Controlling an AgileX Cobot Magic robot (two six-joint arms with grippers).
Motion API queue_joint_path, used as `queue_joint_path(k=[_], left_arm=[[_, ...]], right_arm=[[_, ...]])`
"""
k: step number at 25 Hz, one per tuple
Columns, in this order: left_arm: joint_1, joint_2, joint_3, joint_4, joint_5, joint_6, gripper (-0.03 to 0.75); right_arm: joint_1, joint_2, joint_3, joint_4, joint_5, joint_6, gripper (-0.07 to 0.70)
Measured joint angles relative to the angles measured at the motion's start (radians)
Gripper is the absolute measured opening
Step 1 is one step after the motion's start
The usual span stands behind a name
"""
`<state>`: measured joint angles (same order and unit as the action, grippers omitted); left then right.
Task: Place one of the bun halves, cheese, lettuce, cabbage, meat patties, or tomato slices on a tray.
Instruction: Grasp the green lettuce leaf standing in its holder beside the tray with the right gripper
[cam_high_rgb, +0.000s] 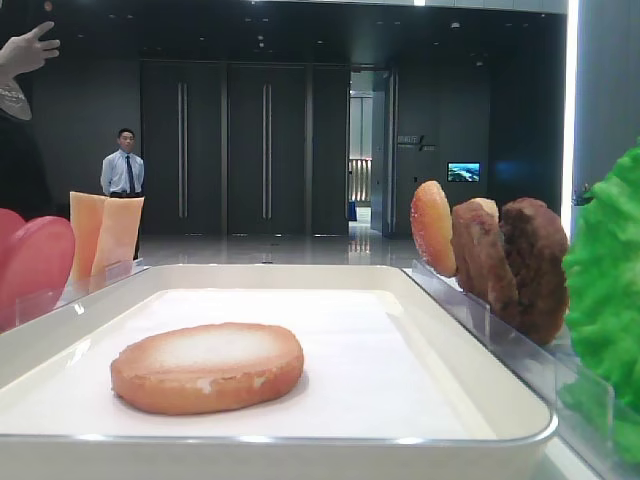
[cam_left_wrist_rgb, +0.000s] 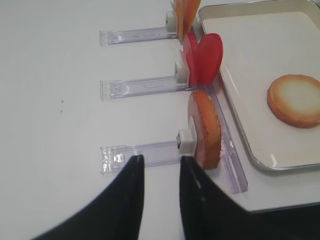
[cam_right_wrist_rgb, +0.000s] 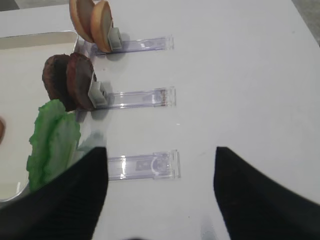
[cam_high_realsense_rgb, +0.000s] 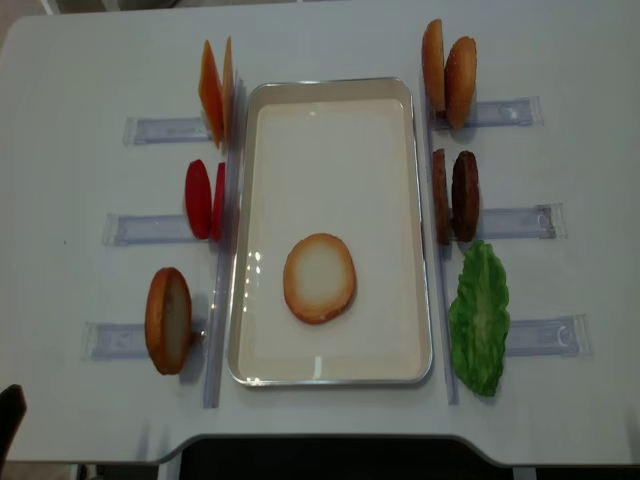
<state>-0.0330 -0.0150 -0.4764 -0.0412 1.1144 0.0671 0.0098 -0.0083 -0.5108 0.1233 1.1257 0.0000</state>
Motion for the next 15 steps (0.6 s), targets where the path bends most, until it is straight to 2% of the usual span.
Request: queue_joint_path(k=[5,8,15], left_arm=[[0.000,0.000,0.000,0.000,0.000,0.000,0.154],[0.000,0.000,0.000,0.000,0.000,0.000,0.125],[0.000,0.000,0.000,0.000,0.000,0.000,0.076]], right_arm=[[0.000,0.090,-0.054,0.000,0.000,0.000,0.436],[0.000,0.207,-0.094,0.000,0.003,0.000,0.436],[0.000,0.538,-0.203,0.011,0.053,0.000,0.436]])
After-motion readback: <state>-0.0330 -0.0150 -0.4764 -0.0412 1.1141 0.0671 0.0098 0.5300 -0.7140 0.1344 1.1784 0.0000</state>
